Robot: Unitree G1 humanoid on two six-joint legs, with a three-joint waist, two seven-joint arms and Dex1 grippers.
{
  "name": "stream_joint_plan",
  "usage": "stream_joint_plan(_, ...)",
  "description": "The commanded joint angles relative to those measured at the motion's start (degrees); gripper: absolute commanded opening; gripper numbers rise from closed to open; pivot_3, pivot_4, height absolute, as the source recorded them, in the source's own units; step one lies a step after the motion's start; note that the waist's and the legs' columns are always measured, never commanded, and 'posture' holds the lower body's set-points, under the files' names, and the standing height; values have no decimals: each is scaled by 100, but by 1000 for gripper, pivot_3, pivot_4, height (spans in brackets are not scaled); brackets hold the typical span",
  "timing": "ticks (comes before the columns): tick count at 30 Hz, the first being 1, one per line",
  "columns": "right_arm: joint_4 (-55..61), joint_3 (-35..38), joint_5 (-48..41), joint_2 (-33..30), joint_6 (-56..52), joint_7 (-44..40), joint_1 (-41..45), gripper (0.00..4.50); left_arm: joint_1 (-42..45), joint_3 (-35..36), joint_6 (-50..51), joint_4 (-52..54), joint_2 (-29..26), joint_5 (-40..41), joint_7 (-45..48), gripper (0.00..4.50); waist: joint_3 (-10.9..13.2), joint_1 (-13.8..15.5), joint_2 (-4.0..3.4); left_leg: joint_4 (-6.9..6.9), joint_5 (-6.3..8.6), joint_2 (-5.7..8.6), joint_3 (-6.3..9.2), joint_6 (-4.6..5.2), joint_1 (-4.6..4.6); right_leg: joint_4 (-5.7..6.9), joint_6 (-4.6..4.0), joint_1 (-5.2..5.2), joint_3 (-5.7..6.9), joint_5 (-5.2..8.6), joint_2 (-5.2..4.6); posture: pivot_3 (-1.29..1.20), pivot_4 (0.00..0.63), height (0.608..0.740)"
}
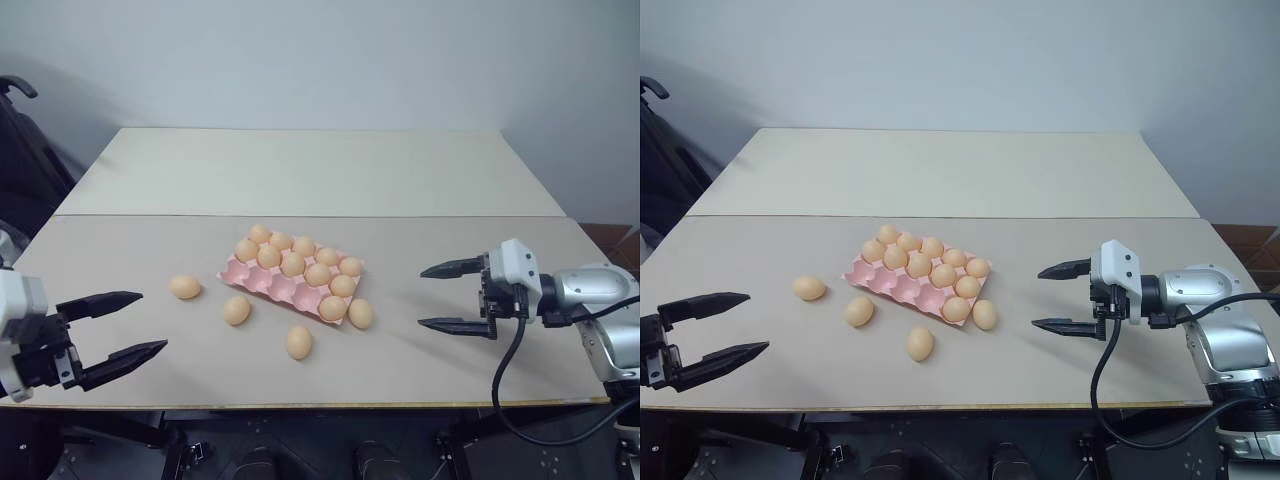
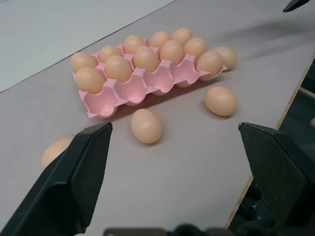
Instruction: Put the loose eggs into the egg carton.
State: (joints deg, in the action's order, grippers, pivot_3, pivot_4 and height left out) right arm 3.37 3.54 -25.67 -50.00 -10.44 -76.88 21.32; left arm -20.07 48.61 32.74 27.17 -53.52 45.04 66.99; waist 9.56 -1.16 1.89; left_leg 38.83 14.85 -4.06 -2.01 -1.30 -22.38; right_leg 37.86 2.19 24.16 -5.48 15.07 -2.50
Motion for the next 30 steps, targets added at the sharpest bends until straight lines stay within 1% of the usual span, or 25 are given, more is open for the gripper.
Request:
stream_joint_plan(1, 207, 170, -128, -61, -58, 26, 15, 4500, 34, 118, -42, 78, -32, 12, -36, 4481, 0, 0, 0, 0, 0, 0, 0, 0, 0, 0, 0, 0, 0, 0, 0, 0, 150, 740)
stream_joint_plan(11, 308, 213, -208, -51, -114, 74, -43, 4500, 65, 77, -49, 75, -43, 26, -23, 4481, 0, 0, 0, 0, 0, 0, 0, 0, 0, 0, 0, 0, 0, 0, 0, 0, 150, 740)
stream_joint_plan(18, 250, 199, -220, -105, -162, -17, 133, 4500, 33, 62, -46, 204, 67, 99, -73, 4481, 0, -6, 0, 0, 0, 0, 0, 0, 0, 0, 0, 0, 0, 0, 0, 0, 150, 740)
stream_joint_plan(23, 366, 150, -140, -128, -203, 29, 101, 4500, 144, -100, -71, 180, 99, 96, -96, 4481, 0, 2, 0, 0, 0, 0, 0, 0, 0, 0, 0, 0, 0, 0, 0, 0, 150, 740)
stream_joint_plan(27, 517, -86, 120, -10, -185, 290, 23, 4500, 273, -252, -59, 161, 49, 128, -65, 4481, 0, 5, 0, 0, 0, 0, 0, 0, 1, 0, 0, 0, 0, 0, 0, 0, 150, 740)
stream_joint_plan(30, 636, -395, 342, 215, -106, 485, -24, 4500, 400, -387, -67, 119, 8, 109, -59, 4481, 0, 7, 0, 0, 0, 0, 0, 0, 0, 0, 0, 0, 0, 0, 0, 0, 150, 740)
